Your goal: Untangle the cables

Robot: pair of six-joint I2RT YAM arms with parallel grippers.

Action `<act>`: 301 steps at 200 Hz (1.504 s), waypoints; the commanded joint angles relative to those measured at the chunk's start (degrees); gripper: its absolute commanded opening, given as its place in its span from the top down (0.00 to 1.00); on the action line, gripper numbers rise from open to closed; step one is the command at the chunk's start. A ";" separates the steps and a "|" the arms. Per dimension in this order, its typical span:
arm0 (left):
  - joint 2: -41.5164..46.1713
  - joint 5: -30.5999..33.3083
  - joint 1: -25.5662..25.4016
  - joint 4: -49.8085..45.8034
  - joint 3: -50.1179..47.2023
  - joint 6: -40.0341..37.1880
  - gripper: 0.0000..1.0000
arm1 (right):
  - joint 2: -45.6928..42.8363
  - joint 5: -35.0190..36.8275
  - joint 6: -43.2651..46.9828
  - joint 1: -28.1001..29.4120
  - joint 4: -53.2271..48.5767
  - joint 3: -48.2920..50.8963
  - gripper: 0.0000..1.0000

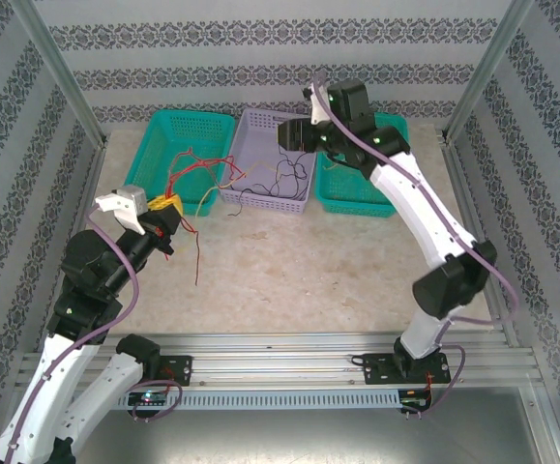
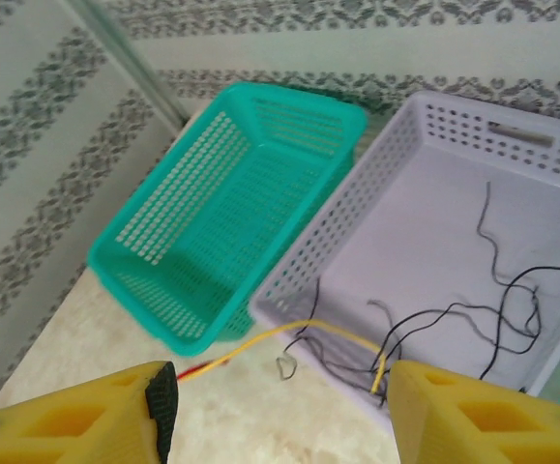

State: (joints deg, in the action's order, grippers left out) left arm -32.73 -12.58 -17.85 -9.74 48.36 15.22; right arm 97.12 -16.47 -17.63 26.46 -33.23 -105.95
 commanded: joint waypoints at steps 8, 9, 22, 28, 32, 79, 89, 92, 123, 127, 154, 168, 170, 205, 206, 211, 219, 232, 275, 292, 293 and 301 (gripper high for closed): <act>0.54 0.15 1.32 3.23 0.25 0.64 1.00 | -7.71 -3.37 3.00 4.60 8.69 12.07 0.41; 0.55 0.17 1.32 3.23 0.25 0.62 1.00 | -7.94 -3.38 3.02 4.80 8.92 12.52 0.41; 0.56 -0.19 1.54 3.57 0.00 1.02 1.00 | -10.29 -3.33 1.58 6.76 13.08 18.57 0.41; 0.56 -0.34 1.65 3.76 -0.06 1.11 1.00 | -11.43 -4.18 0.22 7.22 16.13 21.71 0.40; 0.56 -0.54 1.67 3.87 -0.06 1.17 1.00 | -12.14 -4.97 -0.93 7.43 18.62 23.85 0.40; 0.47 -0.88 2.00 4.48 -0.58 1.42 1.00 | -8.62 -3.96 -7.08 10.37 32.35 36.15 0.41; 0.56 -0.84 1.96 4.38 -0.63 1.39 1.00 | -7.02 -1.56 -7.00 10.77 33.54 37.04 0.41; 0.56 -0.84 2.00 4.48 -0.57 1.37 1.00 | -6.50 -1.21 -6.94 10.75 33.93 37.31 0.41; 0.57 -1.31 1.95 4.66 -0.78 1.44 1.00 | -2.10 1.85 -6.86 12.38 38.00 37.63 0.42; 0.56 -1.31 1.98 4.72 -0.79 1.47 1.00 | -1.91 2.23 -6.80 12.68 39.02 37.84 0.42; 0.61 -1.40 2.01 4.95 -0.96 1.51 1.00 | -1.26 -0.69 -11.52 14.67 51.30 40.72 0.42; 0.56 -1.44 2.03 5.04 -0.96 1.65 1.00 | -0.68 -4.73 -16.28 15.00 59.85 42.63 0.41; 0.56 -1.45 2.03 5.00 -0.96 1.63 1.00 | -0.63 -5.24 -16.78 15.09 60.98 42.90 0.41; 0.56 -2.07 2.03 5.38 -1.03 2.08 1.00 | -0.54 -6.52 -19.92 18.42 75.28 46.99 0.38; 0.56 -2.09 2.03 5.40 -1.05 2.09 1.00 | -0.45 -6.58 -20.08 18.48 75.48 47.03 0.38; 0.61 -2.26 2.08 5.53 -1.03 2.17 1.00 | -0.13 -6.93 -20.75 18.77 76.41 46.93 0.38; 0.56 -2.52 2.13 5.69 -1.13 2.35 1.00 | 0.85 -7.34 -21.57 19.37 77.64 46.57 0.38; 0.56 -2.98 2.31 6.08 -1.25 2.68 1.00 | 2.73 -7.68 -22.93 20.32 78.74 45.68 0.38; 0.39 -3.48 2.70 6.24 -1.32 2.84 1.00 | 6.87 -5.57 -23.64 24.04 88.05 44.91 0.37; 0.26 -3.69 2.66 6.46 -1.35 3.03 1.00 | 8.25 -3.25 -23.81 25.00 91.76 44.74 0.37; 0.24 -3.73 2.70 6.43 -1.39 3.05 1.00 | 8.34 -3.19 -23.92 25.02 92.03 44.71 0.37; 0.15 -3.85 2.79 6.53 -1.42 3.15 1.00 | 9.05 -2.85 -24.60 25.06 93.87 44.62 0.37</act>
State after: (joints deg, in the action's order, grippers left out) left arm -32.73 -15.03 -15.99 -7.33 47.46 17.19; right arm 104.66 -21.61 -40.71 50.72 49.76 -59.99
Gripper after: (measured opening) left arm 0.046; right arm 0.633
